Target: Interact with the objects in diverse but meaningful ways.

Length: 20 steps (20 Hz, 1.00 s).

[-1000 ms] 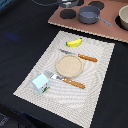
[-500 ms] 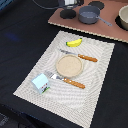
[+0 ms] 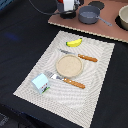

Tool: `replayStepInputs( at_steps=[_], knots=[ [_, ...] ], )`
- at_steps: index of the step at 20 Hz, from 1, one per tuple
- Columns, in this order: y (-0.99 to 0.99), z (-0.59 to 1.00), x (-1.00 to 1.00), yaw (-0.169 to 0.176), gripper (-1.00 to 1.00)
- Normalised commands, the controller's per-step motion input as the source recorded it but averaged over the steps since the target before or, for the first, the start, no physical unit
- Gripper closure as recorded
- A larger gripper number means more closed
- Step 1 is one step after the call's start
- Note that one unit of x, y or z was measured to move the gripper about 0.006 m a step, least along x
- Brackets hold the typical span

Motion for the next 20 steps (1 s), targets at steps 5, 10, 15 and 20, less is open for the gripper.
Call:
replayStepInputs(
  at_steps=[5, 10, 15, 20],
  knots=[
    [0.29, -0.08, 0.27, -0.003, 1.0],
    [0.29, -0.07, 0.28, -0.012, 1.0],
    [0.27, -0.06, 0.26, -0.016, -1.0],
    [0.25, -0.03, 0.24, -0.018, -1.0]
  ],
)
